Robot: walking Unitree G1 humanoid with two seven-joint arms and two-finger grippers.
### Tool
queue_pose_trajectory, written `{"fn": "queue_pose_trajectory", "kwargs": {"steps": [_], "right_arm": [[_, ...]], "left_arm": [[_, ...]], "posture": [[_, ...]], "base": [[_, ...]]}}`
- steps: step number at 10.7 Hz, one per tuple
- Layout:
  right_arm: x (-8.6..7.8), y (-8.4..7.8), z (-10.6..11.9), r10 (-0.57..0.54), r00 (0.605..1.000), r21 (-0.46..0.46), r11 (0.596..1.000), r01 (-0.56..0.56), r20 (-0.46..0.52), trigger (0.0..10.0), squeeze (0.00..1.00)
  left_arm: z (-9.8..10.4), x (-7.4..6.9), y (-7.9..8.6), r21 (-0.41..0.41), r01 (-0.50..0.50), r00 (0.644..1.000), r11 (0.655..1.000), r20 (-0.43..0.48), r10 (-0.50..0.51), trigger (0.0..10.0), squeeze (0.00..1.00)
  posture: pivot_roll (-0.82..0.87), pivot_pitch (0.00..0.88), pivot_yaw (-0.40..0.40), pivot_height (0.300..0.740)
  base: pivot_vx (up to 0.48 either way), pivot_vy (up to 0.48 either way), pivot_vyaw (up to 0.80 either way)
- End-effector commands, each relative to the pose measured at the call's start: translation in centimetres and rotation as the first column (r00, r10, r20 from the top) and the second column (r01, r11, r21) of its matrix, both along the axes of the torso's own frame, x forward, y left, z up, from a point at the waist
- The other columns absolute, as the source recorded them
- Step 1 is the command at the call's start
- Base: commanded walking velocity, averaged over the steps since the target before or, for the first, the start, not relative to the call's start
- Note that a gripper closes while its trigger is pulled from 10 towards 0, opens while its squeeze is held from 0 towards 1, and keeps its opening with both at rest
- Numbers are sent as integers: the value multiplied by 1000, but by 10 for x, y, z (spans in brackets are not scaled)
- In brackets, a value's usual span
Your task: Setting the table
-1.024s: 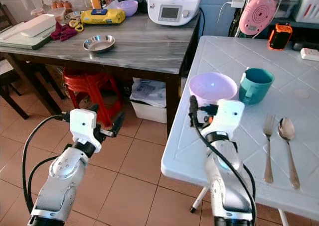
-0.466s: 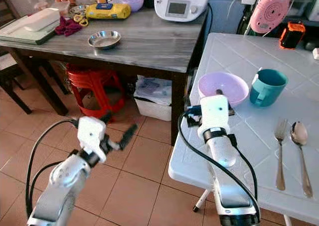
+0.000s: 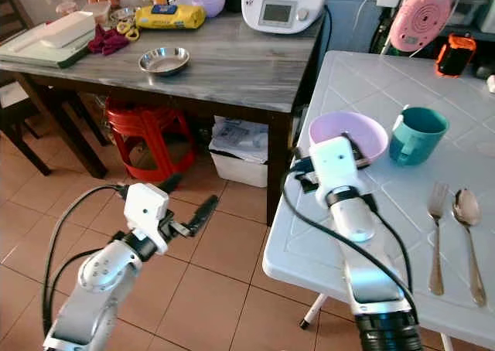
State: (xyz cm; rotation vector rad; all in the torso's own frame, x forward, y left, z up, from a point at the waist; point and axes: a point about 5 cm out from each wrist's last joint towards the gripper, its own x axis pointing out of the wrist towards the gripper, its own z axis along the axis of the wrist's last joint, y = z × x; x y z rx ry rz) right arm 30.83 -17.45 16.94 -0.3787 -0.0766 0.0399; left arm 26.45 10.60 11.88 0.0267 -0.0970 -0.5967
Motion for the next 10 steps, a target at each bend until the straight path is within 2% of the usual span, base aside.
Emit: {"fn": "queue_pose_trajectory", "kwargs": {"steps": [1,3,5,8,10], "right_arm": [[-4,2,0,-14,1000,9,1000,14,21,10000,0],[-13,8,-5,-14,999,17,1000,13,30,10000,0],[-22,21,4,33,991,46,998,-40,130,10000,0],[-34,30,-5,77,991,103,991,-88,109,10000,0],[-33,33,-5,89,989,109,989,-102,116,10000,0]], "left_arm": [[0,-1,1,5,-2,1000,1000,1,2,10000,0],[-2,-1,4,16,-26,1000,1000,0,26,10000,0],[-1,-1,3,29,-40,999,999,13,39,10000,0],[2,6,6,32,-65,998,997,24,64,10000,0],[3,6,4,31,-62,998,998,23,62,10000,0]], "posture": [[-136,112,65,740],[-133,108,63,740],[-133,99,66,740],[-136,95,70,740],[-136,93,73,740]], "base": [[0,0,0],[0,0,0],[0,0,-200],[0,0,-654],[0,-306,0]]}}
